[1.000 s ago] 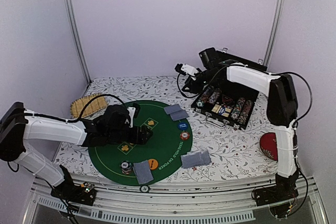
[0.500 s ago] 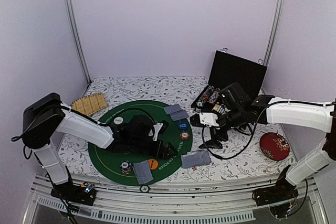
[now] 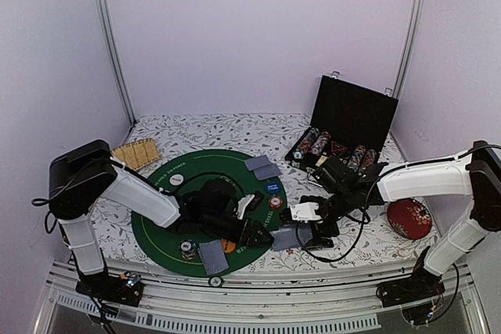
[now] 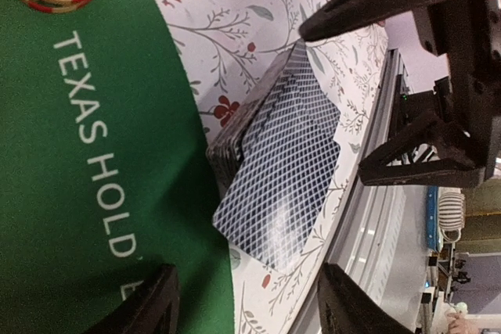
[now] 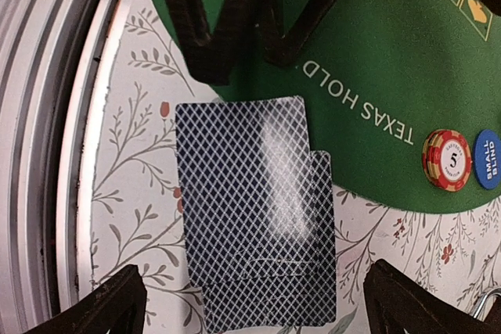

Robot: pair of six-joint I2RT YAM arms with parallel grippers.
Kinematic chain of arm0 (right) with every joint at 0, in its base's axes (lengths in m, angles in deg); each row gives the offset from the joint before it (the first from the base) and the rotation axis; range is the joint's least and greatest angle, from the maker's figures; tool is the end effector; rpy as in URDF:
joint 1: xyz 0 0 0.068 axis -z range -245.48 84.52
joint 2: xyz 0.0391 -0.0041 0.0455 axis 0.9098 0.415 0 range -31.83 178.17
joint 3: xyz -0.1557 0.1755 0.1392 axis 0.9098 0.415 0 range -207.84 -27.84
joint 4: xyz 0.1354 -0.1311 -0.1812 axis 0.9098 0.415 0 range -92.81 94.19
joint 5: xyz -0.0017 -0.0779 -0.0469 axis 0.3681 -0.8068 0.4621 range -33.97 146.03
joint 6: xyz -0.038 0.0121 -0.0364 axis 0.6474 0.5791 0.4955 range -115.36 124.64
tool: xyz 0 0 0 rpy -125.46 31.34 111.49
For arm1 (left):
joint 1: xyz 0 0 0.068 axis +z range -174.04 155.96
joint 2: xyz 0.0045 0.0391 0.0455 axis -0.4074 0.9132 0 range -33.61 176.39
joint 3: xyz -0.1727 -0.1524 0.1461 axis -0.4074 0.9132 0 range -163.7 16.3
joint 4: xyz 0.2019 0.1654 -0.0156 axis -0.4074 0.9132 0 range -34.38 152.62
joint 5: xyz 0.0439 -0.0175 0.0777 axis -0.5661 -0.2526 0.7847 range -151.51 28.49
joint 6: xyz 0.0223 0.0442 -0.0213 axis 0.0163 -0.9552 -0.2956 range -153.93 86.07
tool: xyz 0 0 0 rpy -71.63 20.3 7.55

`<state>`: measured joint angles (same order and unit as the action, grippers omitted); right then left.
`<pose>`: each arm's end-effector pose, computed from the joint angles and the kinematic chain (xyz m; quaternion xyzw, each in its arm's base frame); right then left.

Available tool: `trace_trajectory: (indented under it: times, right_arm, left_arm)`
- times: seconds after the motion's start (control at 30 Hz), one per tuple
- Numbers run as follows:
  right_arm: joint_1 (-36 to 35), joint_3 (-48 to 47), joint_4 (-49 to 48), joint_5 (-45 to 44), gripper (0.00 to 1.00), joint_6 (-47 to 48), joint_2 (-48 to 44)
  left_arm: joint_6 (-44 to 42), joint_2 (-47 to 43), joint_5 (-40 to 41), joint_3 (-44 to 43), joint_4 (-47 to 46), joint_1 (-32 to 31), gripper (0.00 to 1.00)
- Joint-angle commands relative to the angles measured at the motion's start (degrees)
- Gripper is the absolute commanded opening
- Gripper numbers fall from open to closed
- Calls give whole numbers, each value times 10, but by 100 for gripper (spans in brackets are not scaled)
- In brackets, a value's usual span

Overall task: Distribute texas hold em gaming equipment
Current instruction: Hold the face-down deck piles at the center of the board.

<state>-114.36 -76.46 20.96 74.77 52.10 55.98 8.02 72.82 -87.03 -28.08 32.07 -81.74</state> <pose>0.1799 0.2234 0.1729 -0.7402 0.6114 0.1612 0.2287 0.1718 -0.3003 0.1123 0.2154 0.8571 -0.4520 0.1214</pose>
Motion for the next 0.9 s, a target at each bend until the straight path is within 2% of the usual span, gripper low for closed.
trace_trajectory:
  times: [0.0, 0.23, 0.4, 0.5, 0.7, 0.87]
  right_arm:
    - [-1, -7, -31, -23, 99, -13, 26]
    - [-2, -13, -43, -47, 99, -21, 64]
    - [-2, -26, -21, -59, 100, -26, 100]
    - [-2, -31, -11, -50, 97, -29, 110]
    - [-4, -36, 5, -46, 89, -33, 120]
    - [-5, -40, 10, -48, 88, -33, 123]
  left_arm:
    - [9, 22, -17, -18, -18, -6, 62]
    - [8, 37, -13, -30, -17, -6, 48]
    - [3, 44, -14, -40, -16, -6, 43]
    - [-3, 51, -15, -50, -10, -6, 40]
    - [-5, 57, -21, -58, -9, -5, 29]
    - [-7, 78, -19, -61, -7, -3, 17]
